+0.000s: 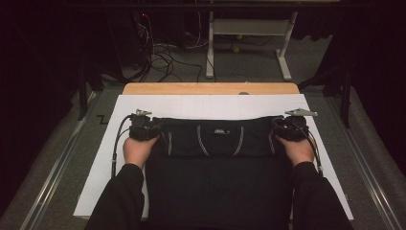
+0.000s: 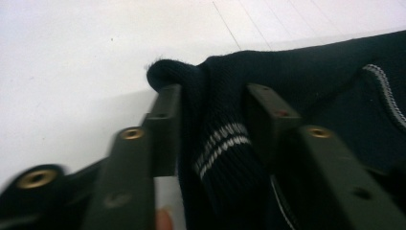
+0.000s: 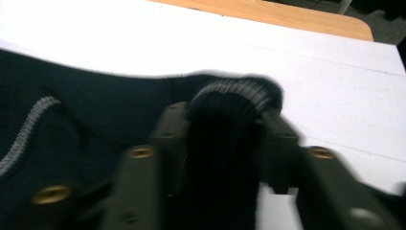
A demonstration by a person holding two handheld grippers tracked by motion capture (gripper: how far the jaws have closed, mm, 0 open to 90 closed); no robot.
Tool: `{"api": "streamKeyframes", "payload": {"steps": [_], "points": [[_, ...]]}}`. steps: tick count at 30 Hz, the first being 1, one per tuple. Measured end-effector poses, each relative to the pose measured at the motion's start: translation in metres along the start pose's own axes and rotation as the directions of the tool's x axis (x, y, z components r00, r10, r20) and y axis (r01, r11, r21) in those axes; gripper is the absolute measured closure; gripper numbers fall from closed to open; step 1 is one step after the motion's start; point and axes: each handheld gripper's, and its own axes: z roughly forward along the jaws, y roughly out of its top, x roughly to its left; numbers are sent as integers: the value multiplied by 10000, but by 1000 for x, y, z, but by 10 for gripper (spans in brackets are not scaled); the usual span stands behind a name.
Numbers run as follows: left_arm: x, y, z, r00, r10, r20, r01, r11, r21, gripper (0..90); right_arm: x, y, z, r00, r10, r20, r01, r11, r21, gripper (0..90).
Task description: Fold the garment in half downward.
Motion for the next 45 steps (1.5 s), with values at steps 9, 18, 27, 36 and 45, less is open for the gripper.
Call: {"api": "streamKeyframes", "payload": {"steps": [9,18,27,36,45], "points": [[-3,-6,-31,9988,-101,485,146,9955,-932,311,2,-11,-32,9977,274,-616,-324,9961,-816,318],[-25,-29,-40,9856,861,1452,-681,9899,-1247,130,14,-34,-49,9918,-210,-1260,44,9914,-1309,146],[-35,-45,-28,9776,1232,1706,-1087,9898,-921,56,26,-53,-47,9838,-656,-1669,514,9948,-877,1],[-52,-57,-10,9612,2277,1558,-2331,9723,170,193,25,-69,-33,9785,-748,-1921,785,9968,118,187],[-54,-63,-7,9631,2400,1217,-2454,9690,306,341,26,-70,-29,9792,-748,-1884,853,9952,479,395]]}}
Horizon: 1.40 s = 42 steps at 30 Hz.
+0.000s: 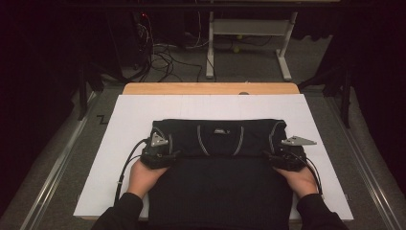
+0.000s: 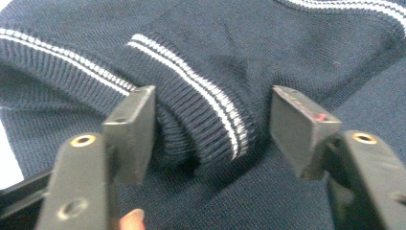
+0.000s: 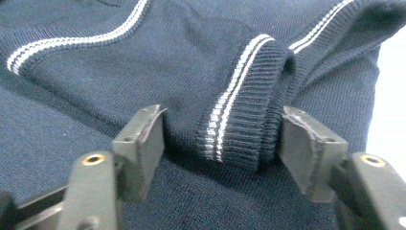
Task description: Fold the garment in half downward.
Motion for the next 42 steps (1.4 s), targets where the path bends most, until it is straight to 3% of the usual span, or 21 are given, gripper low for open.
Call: {"api": "streamKeyframes", "payload": {"steps": [9,16,20,23,26,31,42], "points": [[-1,-1,0,9999,125,-17,-125,9999,-56,550,2,0,2,9997,-77,215,74,9998,161,567],[-1,-2,-1,9995,251,206,-249,9996,-97,682,11,-1,1,9954,-852,441,851,9964,54,688],[7,-2,-3,9966,-376,740,394,9990,-231,702,15,0,-2,9899,-1183,786,1198,9927,-145,716],[4,-1,-5,9978,-239,620,264,9989,-390,707,15,1,-5,9875,-1316,873,1352,9902,-365,725],[2,-1,-7,9986,-174,500,203,9981,-589,708,13,2,-8,9900,-1137,836,1192,9908,-638,729],[2,0,-14,9944,-603,870,712,9892,-1283,714,14,2,-13,9890,-1211,848,1285,9878,-884,732],[1,3,-33,9929,-579,1043,766,9796,-1856,714,18,6,-35,9918,-1106,636,1199,9785,-1677,737]]}}
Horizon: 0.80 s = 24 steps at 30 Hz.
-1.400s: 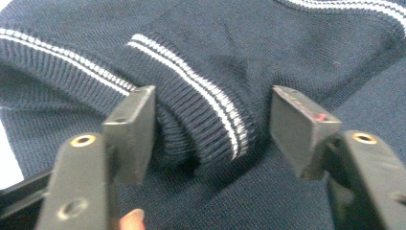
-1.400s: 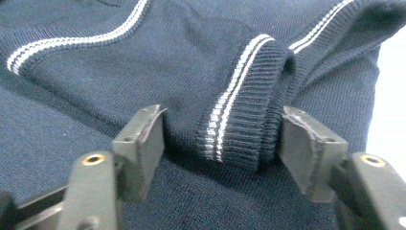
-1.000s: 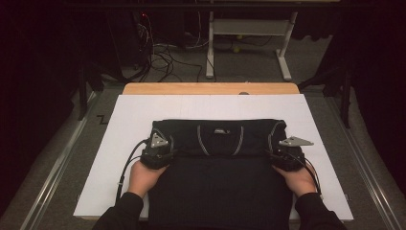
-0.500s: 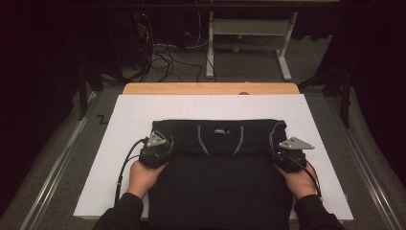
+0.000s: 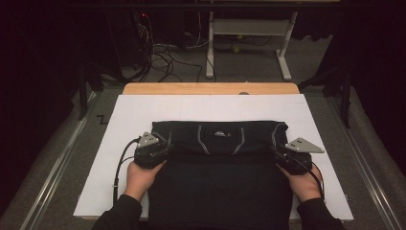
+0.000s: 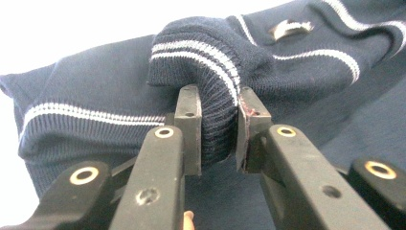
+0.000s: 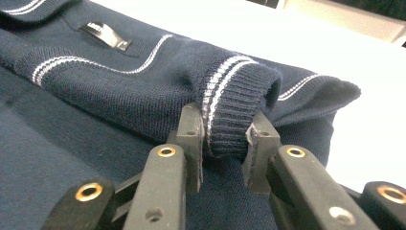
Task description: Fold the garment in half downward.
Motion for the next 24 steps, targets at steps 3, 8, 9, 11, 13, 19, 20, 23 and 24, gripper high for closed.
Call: {"api": "streamKeyframes", "payload": {"steps": [3,8,9,11,13,19,20,23,24], "points": [[-3,3,-7,9999,104,25,-104,9998,-188,714,1,1,-6,10000,-50,-53,49,9999,-162,738],[-4,4,-17,9996,227,149,-223,9994,-274,713,3,2,-17,9997,-150,-172,144,9992,-366,737],[-5,4,-20,9995,254,203,-249,9994,-245,713,3,2,-19,9997,-156,-182,149,9991,-407,737],[-8,3,-25,9990,313,316,-306,9993,-218,713,4,0,-25,9997,-91,-234,80,9988,-477,737],[-13,0,-30,9980,543,324,-539,9985,-119,713,6,-2,-30,9995,-139,-279,124,9986,-513,737],[-23,-15,-44,9951,823,546,-834,9964,178,712,14,-10,-48,9984,-324,-470,300,9982,-525,737],[-23,-18,-45,9951,820,553,-833,9963,230,712,16,-13,-50,9981,-365,-489,339,9981,-516,737],[-23,-24,-47,9957,633,676,-656,9974,314,712,24,-21,-56,9970,-512,-589,492,9982,-335,737],[-23,-26,-47,9958,615,674,-638,9974,322,712,27,-23,-58,9964,-580,-612,563,9980,-282,737]]}}
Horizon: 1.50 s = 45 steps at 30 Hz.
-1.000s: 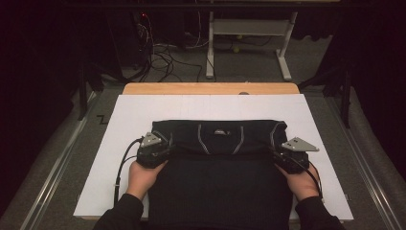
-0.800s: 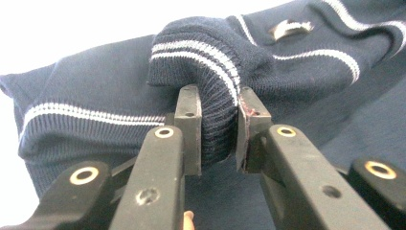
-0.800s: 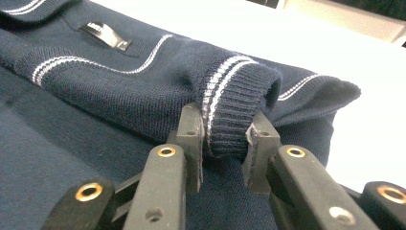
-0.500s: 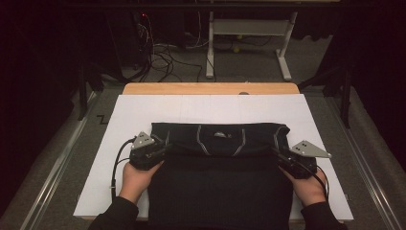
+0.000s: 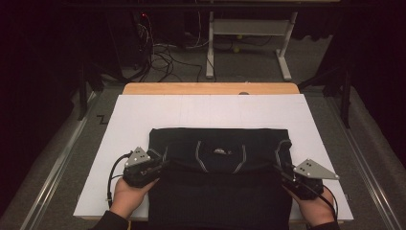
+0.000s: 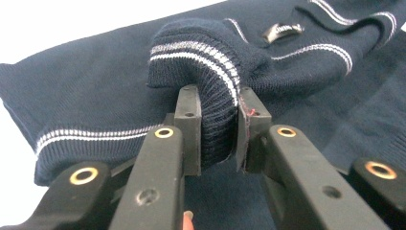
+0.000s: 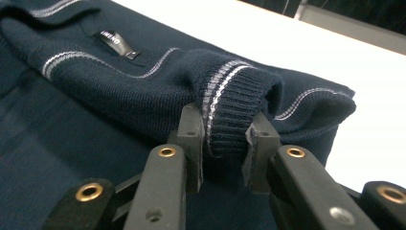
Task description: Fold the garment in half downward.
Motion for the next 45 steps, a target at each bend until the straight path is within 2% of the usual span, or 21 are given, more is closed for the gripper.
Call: {"api": "streamKeyframes", "payload": {"steps": [4,9,12,14,18,19,25,32,37,40,43,45], "points": [[-4,-5,-3,9999,-75,150,75,10000,19,711,8,-7,-7,9999,-99,-87,100,9998,150,736],[-11,-17,-2,9995,80,292,-97,9982,591,709,9,-13,-14,9999,-11,-152,15,9997,244,733],[-12,-23,-1,9993,-128,345,98,9963,848,707,7,-19,-14,9987,291,-406,-274,9988,415,729],[-13,-24,-2,9990,-238,390,205,9963,836,706,8,-22,-14,9984,292,-484,-265,9981,562,729],[-16,-26,-5,9994,-7,335,-23,9961,879,705,11,-24,-17,9982,260,-535,-226,9978,624,729],[-16,-27,-5,9996,56,275,-82,9954,953,703,11,-25,-18,9980,278,-569,-240,9975,666,727],[-13,-35,1,9988,-257,419,187,9869,1601,681,16,-34,-17,9979,37,-647,46,9919,1267,717],[-14,-39,0,9990,-248,379,185,9871,1592,638,16,-40,-12,9971,49,-758,97,9815,1913,710],[-16,-41,-1,9992,-156,365,98,9879,1547,611,16,-42,-11,9967,40,-816,134,9772,2121,701],[-15,-41,-2,9989,-297,363,241,9890,1457,533,15,-42,-12,9961,118,-877,64,9789,2040,670],[-14,-39,-4,9990,-411,189,386,9922,1182,428,14,-41,-13,9956,252,-906,-86,9839,1787,588],[-12,-38,-6,9988,-484,108,472,9945,940,367,14,-39,-15,9957,340,-867,-213,9894,1435,530]]}}
